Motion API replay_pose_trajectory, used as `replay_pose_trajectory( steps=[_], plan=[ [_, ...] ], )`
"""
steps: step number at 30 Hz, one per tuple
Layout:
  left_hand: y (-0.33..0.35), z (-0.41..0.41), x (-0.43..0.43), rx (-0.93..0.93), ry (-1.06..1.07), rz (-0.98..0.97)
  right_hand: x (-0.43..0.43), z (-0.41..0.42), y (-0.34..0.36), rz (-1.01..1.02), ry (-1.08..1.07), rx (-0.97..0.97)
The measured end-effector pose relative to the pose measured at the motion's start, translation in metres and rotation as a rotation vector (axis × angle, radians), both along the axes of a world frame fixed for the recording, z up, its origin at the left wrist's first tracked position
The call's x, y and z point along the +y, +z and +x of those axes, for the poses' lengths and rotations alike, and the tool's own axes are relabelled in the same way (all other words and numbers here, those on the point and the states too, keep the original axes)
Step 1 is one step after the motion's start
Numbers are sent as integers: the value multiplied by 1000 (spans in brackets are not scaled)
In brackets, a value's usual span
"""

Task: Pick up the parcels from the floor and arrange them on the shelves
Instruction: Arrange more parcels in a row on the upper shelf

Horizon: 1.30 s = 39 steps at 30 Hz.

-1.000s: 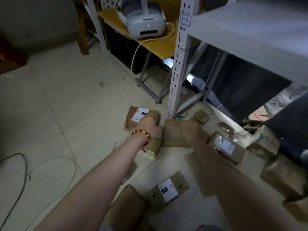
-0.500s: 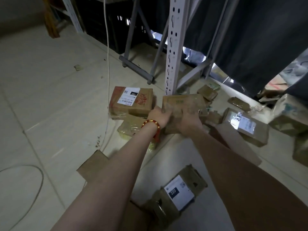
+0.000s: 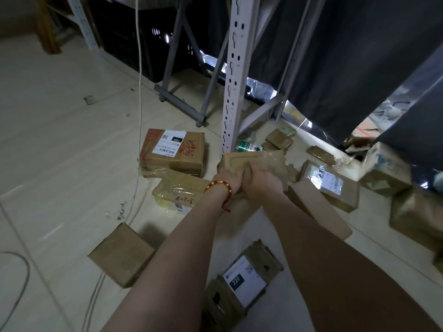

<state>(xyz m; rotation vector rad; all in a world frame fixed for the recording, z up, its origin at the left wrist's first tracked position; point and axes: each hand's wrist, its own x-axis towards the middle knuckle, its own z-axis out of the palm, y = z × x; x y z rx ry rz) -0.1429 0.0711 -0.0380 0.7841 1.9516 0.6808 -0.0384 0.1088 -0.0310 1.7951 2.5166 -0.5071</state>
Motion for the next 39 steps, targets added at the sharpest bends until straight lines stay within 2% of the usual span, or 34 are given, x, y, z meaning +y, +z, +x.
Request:
replay_pose_trajectory(
  steps=[2,6,9,12,15,18,21,25,29,31,35,39],
  plan=[
    [3,-2,-3,-5,13,-31,2,2,0,-50,10,6],
    [8,-10,-6,-149,48,-160,7,11,-3,-154,66,10],
    [10,-17,-7,-225,13,-208,8,15,4,-151,-19,49],
    [12,-24,-11,-269,-103,-276,7,18,6,-63,-172,51],
    [14,-23,-11,-228,-118,-347,5,17,3,-33,-260,43],
    [12,-12,-5,23,-17,-199,4,14,5,-49,-274,25],
    [3,-8,0,159,-102,-74,2,9,4,-111,-325,69],
    [-2,-8,2,111,-195,-49,1,4,0,-265,-511,167],
    [1,-8,-5,-173,-307,-219,8,11,-1,-279,-670,152],
    [2,-7,-7,-217,-367,-267,12,10,-5,-284,-740,100],
    [5,0,-5,-129,-329,-175,9,6,-15,-297,-722,0],
    [-2,2,-1,46,-277,-60,1,9,-13,-312,-650,44]
  ],
)
